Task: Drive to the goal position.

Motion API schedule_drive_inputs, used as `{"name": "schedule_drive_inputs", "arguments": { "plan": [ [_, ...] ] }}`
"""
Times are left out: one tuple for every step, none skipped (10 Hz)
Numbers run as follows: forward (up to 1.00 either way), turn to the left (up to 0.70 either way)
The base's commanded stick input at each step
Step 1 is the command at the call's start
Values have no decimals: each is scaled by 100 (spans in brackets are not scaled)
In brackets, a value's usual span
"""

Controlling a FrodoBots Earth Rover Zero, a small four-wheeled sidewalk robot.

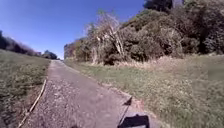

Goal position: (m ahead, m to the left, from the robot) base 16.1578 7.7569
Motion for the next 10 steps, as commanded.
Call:
{"name": "schedule_drive_inputs", "arguments": {
  "plan": [
    [70,35],
    [70,35],
    [70,33],
    [70,13],
    [70,2],
    [70,2],
    [70,6],
    [70,35],
    [70,35],
    [70,35]
  ]
}}
